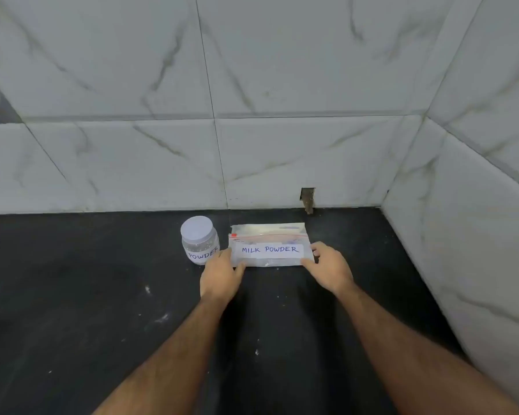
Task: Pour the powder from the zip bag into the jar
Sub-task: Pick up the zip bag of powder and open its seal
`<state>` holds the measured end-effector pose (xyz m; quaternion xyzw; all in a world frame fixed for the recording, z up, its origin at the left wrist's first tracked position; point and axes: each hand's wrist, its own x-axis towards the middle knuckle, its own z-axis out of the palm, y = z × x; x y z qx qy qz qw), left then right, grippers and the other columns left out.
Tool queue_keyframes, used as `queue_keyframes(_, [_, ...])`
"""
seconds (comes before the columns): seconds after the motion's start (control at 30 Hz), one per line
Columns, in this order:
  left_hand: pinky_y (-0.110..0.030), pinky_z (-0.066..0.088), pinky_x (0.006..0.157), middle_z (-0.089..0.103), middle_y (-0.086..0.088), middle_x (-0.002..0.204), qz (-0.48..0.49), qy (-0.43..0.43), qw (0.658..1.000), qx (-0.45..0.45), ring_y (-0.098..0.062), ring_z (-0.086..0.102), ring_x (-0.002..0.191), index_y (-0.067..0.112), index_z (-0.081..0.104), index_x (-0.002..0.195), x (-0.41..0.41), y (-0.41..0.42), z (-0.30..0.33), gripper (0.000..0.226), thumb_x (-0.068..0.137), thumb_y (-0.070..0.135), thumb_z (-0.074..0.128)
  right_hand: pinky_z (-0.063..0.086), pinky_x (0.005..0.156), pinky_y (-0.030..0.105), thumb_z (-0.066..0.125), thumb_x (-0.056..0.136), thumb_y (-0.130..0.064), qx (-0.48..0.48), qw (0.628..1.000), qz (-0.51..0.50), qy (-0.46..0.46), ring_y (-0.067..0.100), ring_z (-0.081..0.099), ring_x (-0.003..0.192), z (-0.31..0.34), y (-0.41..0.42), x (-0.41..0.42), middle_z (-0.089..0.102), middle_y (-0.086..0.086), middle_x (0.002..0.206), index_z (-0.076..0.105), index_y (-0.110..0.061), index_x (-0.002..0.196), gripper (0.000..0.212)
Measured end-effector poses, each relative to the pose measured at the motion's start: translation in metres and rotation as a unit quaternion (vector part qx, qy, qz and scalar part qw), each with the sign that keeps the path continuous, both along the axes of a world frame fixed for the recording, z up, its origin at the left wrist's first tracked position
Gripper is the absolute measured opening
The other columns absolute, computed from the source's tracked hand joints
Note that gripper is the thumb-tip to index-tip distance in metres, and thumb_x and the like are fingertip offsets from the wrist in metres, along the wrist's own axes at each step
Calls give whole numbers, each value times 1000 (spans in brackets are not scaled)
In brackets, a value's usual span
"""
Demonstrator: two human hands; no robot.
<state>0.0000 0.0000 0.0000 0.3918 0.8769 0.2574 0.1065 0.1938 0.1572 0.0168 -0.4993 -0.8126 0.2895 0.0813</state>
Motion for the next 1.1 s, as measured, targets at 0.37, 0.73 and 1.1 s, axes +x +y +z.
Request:
queue_keyframes(0.37, [-43,54,86,69,-5,109,128,-75,989,-20,-29,65,99,16,61,116,-1,34,-8,29,95,35,56,50,69,31,67,91,-31,-42,994,-89,-50,21,62,93,-12,64,-36,68,6,118,59,-20,126,38])
queue_keyframes(0.73, [-30,45,87,72,-9,115,217,-197,954,63,-29,65,109,4,65,124,-1,38,-4,31,97,17,59,60,87,43,75,86,-16,-158,969,-170,89,25,69,95,-18,69,-35,73,8,105,72,-8,108,24])
queue_keyframes(1.1, [-33,54,85,72,-1,104,181,-273,926,187,-18,64,97,11,73,110,-4,14,40,20,97,21,61,55,76,36,74,85,-6,-130,940,-134,287,21,69,81,47,35,-5,75,10,89,71,-11,80,7])
